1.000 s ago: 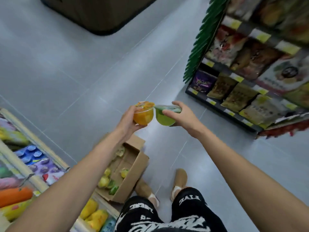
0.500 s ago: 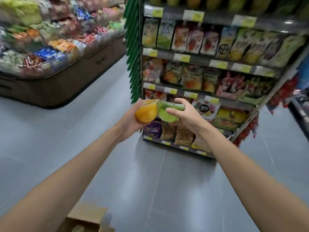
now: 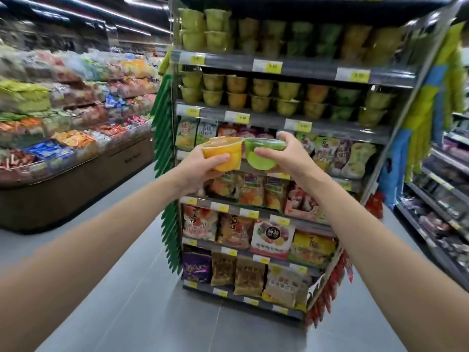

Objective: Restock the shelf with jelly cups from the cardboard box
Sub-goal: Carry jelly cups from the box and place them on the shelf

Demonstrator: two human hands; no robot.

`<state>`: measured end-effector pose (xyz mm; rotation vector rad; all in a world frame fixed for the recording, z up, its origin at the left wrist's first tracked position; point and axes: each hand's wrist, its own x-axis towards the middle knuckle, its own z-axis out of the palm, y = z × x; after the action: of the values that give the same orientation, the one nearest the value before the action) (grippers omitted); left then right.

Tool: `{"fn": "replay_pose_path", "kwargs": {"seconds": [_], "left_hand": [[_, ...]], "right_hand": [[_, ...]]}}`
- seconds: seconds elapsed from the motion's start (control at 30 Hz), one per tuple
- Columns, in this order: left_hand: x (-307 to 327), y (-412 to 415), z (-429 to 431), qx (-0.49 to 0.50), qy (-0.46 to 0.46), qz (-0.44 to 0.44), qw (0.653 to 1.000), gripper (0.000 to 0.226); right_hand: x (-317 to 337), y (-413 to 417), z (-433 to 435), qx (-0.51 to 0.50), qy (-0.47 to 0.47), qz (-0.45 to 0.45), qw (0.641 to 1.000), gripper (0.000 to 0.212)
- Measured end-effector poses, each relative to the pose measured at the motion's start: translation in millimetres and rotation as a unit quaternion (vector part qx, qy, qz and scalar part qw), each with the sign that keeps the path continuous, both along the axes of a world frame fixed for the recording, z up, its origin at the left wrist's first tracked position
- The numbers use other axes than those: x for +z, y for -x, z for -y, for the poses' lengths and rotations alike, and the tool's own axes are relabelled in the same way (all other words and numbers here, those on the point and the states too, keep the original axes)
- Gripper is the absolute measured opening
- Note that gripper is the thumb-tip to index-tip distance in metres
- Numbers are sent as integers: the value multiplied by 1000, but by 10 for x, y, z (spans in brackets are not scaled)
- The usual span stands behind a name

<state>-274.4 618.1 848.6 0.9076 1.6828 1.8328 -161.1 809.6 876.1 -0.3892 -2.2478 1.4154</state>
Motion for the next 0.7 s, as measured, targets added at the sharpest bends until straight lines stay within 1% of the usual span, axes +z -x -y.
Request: {"fn": "replay_pose_path", "kwargs": {"seconds": [0.07,0.1,0.17,0.2,0.27,0.43,0.5,0.57,0.7], "left_hand": [[183,96,-124,32,-4,-26,999,83],[268,144,-184,47,-11,-40,998,80],[431,273,-322,75,-33,-61,995,78],[511,350,-394,88,-40,-71,993,82],[653,520,-532,119,-38,-99,987,86],[1059,1049,-922,193,-56,-154,968,77],[1260,1301,-1059,202,-71,-165,963,76],[1460,1553,-1190,211,-67,-191,956,75],[1809,2027,-1469,219,-67,-240,944,74]], "right_hand": [[178,98,-91,-4,-10,-18,1000,99],[272,145,-119,-4,-13,-25,1000,101],[447,287,-228,-16,-23,-42,999,114],[546,352,-269,-23,-31,-51,998,115],[706,509,-366,-33,-49,-72,996,106],[1095,883,-648,-36,-72,-106,991,83],[1250,1075,-776,-43,-62,-113,991,85],[1408,1276,-897,-55,-64,-127,988,89],[1678,1715,-1122,-76,-69,-165,981,90]]}}
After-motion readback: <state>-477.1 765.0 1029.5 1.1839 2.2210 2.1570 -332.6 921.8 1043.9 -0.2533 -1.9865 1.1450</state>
